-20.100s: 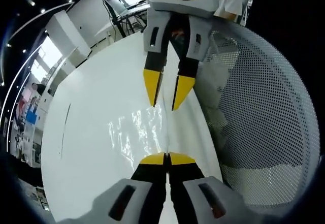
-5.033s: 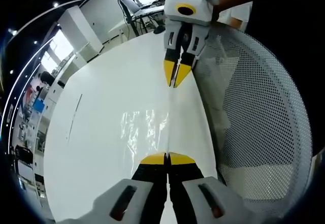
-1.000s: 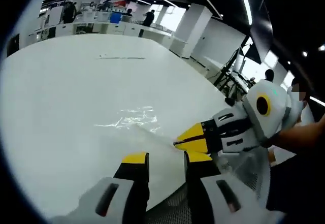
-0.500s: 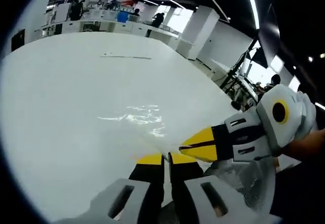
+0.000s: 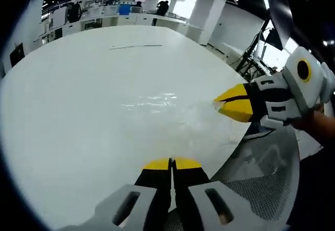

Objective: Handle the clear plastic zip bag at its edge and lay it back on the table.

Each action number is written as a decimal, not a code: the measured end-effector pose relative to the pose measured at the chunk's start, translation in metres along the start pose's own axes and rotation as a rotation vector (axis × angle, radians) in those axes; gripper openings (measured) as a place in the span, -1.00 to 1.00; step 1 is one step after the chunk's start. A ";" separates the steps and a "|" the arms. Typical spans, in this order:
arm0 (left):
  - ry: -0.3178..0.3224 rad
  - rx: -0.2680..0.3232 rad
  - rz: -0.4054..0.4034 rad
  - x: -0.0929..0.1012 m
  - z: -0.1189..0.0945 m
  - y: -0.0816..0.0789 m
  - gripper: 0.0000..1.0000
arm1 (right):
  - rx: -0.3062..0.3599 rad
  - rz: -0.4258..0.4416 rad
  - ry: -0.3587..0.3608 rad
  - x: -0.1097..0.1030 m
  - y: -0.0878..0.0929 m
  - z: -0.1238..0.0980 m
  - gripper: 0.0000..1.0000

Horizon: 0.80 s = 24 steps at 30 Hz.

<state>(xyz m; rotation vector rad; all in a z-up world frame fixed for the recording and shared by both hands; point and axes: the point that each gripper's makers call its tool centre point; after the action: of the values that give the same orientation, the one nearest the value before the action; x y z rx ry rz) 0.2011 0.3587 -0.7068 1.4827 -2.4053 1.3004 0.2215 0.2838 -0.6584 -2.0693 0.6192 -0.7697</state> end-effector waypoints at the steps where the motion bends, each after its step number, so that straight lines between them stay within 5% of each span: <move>1: -0.003 0.000 0.002 -0.001 -0.001 0.001 -1.00 | -0.003 0.006 0.005 0.004 0.001 -0.001 -1.00; 7: -0.006 0.011 0.004 -0.001 -0.002 -0.006 -1.00 | -0.010 0.023 0.014 0.004 0.004 -0.003 -1.00; 15: 0.027 0.045 0.017 0.004 0.004 -0.017 -1.00 | -0.009 -0.066 0.030 0.002 0.005 -0.001 -1.00; 19: 0.144 0.034 0.087 0.023 0.011 -0.020 -0.86 | -0.023 -0.112 0.037 -0.001 0.008 0.005 -1.00; 24: 0.164 0.059 0.221 0.027 0.004 -0.024 -0.57 | -0.037 -0.209 0.042 0.000 0.012 0.013 -1.00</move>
<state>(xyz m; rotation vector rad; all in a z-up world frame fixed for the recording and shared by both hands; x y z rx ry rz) 0.2061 0.3321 -0.6830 1.0971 -2.4978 1.4819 0.2285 0.2844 -0.6745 -2.1796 0.4469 -0.9290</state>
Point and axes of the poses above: the point that each gripper's makers call its tool centre point, and the gripper's own axes: z roughly forward along the fingers, x roughly to its right, y roughly out of its underside, and after that the axes turned 11 degrees about y, right-handed
